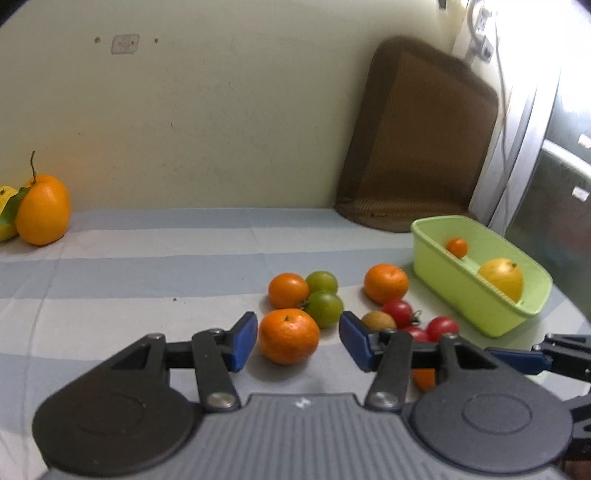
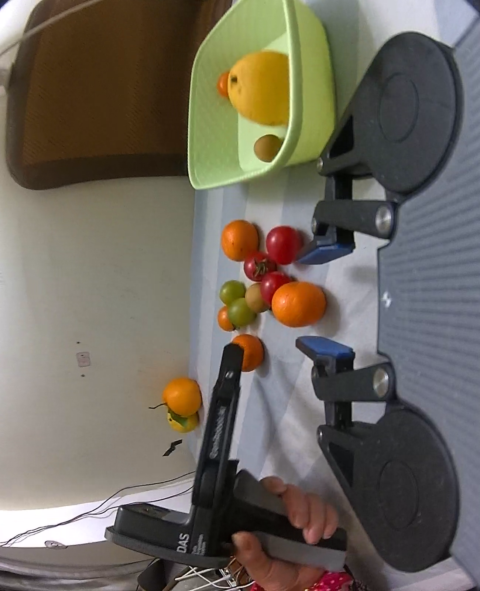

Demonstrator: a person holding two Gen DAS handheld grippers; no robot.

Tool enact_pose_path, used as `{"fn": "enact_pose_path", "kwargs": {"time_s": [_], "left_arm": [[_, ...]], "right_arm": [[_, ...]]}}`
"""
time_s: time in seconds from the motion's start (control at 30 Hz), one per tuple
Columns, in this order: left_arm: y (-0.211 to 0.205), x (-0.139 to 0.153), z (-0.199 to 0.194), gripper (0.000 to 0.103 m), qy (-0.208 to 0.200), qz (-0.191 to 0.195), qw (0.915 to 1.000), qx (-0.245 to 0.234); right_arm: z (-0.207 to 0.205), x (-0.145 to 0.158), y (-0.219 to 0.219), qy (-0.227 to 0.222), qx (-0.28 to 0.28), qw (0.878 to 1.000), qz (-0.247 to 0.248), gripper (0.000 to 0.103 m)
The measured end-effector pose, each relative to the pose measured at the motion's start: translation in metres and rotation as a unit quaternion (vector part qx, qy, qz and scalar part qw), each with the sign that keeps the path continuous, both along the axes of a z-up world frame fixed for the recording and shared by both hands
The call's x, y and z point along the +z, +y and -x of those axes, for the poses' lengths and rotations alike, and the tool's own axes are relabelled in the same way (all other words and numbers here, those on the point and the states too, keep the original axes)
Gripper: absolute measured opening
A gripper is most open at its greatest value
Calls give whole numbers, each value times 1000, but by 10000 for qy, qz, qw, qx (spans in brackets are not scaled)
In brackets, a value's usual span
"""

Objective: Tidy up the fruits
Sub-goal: 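Grasp a mandarin with the left gripper while the right gripper grasps another mandarin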

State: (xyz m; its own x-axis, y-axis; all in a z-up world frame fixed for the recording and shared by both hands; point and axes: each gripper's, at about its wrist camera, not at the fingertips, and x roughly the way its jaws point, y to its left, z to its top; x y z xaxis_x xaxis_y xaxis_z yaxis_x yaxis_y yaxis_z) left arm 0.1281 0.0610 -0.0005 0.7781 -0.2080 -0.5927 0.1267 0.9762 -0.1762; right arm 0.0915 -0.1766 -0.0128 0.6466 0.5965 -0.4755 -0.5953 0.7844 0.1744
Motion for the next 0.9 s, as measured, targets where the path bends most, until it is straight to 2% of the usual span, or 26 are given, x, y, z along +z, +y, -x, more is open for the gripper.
{"fn": "enact_pose_path", "kwargs": {"time_s": [0.13,0.27,0.33,0.4,0.6,0.7,0.9], "left_arm": [[6,-8,-2,50,50,5,10000,47],[3,-15,0,40,114,-71,9999,86],[1,-15,3,40,118,-60,9999,104],[-1,-14,12,39,137,16,9999,68],[-30,-2,49,39,-4,119,9991,-397],[-52,0,64,40,-6,172,9975,-680],[-101,-5,77,40,72,-11,9914,-1310]], "right_arm": [[-11,-5,11,132,13,9999,91,46],[-12,-9,16,223,87,9997,85,45],[-12,-10,17,253,88,9996,124,34],[-8,-10,12,265,68,9996,82,33],[17,-6,-20,254,-34,9995,-164,33],[31,-7,-43,281,-345,9987,-252,33],[43,-14,-85,414,-924,9942,-363,33]]}}
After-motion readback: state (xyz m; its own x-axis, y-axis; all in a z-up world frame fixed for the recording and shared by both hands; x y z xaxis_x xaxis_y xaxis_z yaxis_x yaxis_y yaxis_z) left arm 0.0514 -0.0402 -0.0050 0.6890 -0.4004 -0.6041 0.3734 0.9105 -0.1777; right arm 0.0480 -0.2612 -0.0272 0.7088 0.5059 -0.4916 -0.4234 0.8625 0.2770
